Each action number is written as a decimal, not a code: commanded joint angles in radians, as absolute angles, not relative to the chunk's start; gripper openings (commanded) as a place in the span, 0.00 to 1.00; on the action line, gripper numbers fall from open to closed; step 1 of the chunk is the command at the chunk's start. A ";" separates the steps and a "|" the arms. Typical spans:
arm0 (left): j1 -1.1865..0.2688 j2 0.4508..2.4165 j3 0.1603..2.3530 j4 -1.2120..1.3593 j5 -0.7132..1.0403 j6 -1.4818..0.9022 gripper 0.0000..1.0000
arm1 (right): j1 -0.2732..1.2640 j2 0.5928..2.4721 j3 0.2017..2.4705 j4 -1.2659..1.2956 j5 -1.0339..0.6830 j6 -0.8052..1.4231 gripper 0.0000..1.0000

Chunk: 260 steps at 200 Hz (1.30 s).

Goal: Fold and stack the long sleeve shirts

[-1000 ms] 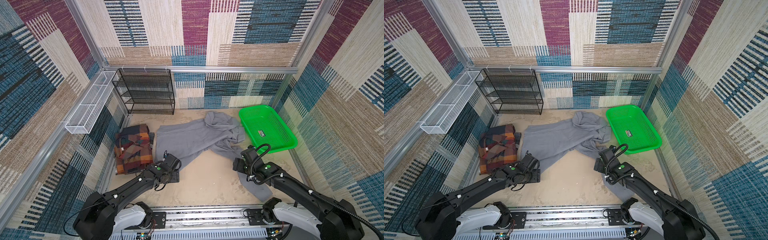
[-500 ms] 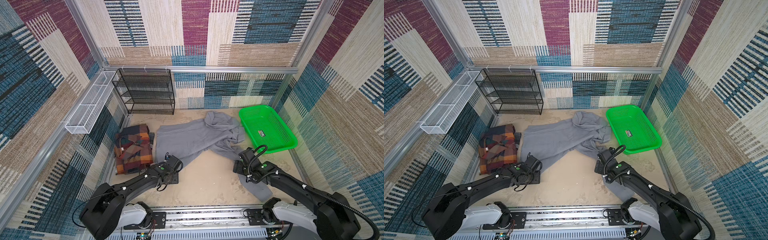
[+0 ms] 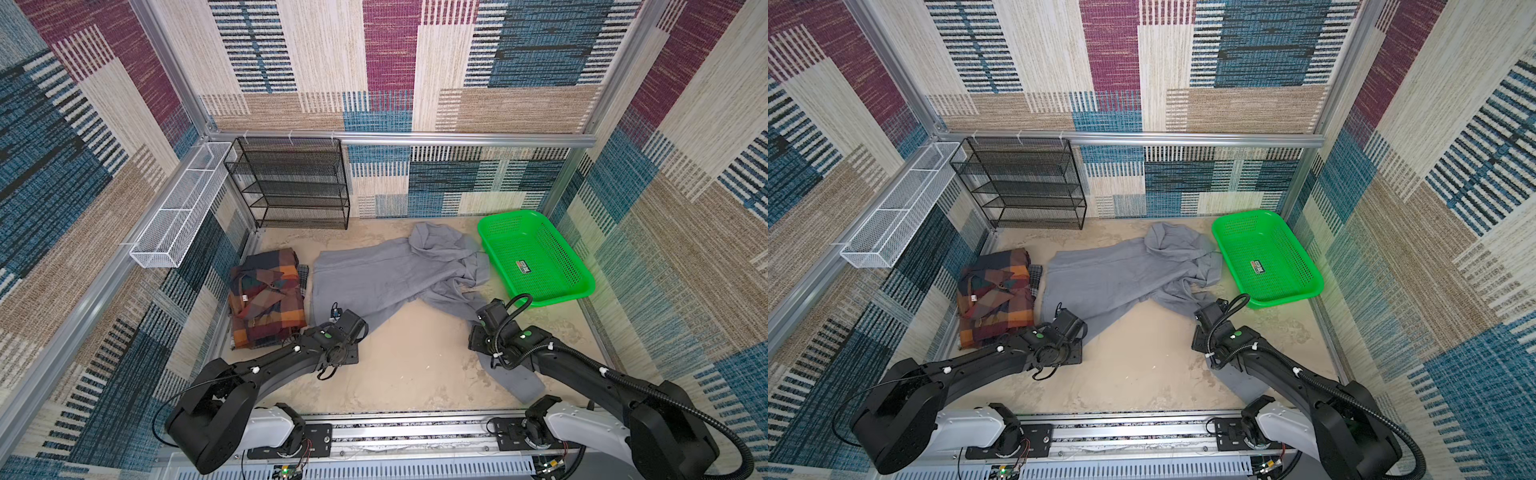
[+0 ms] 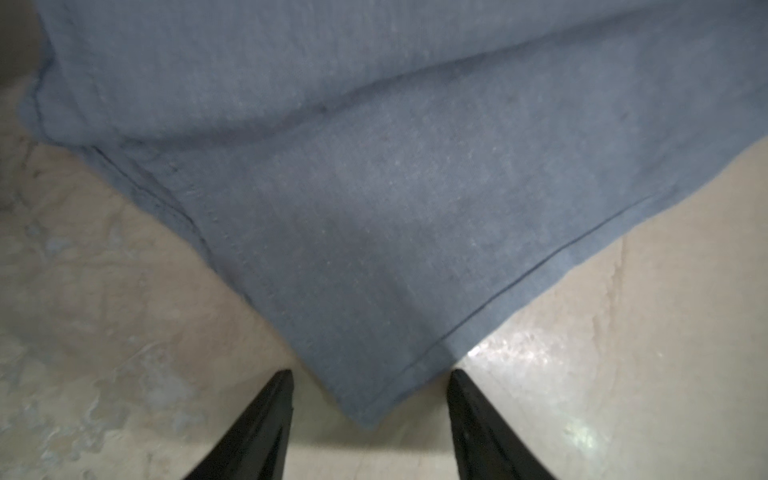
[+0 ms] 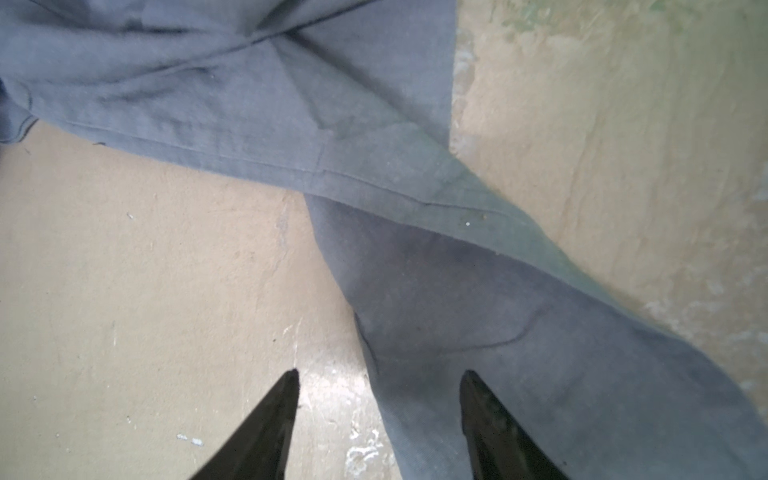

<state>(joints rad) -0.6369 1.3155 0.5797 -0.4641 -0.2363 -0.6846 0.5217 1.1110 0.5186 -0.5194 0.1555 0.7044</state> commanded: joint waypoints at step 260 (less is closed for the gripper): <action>-0.634 1.061 0.754 -0.694 -0.236 -0.660 0.00 | 0.522 1.205 0.471 -0.393 0.048 0.686 0.15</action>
<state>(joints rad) -0.6357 1.0710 0.7280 -0.6613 -0.2291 -0.6827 0.5213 1.2064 0.4793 -0.3988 0.1215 0.6937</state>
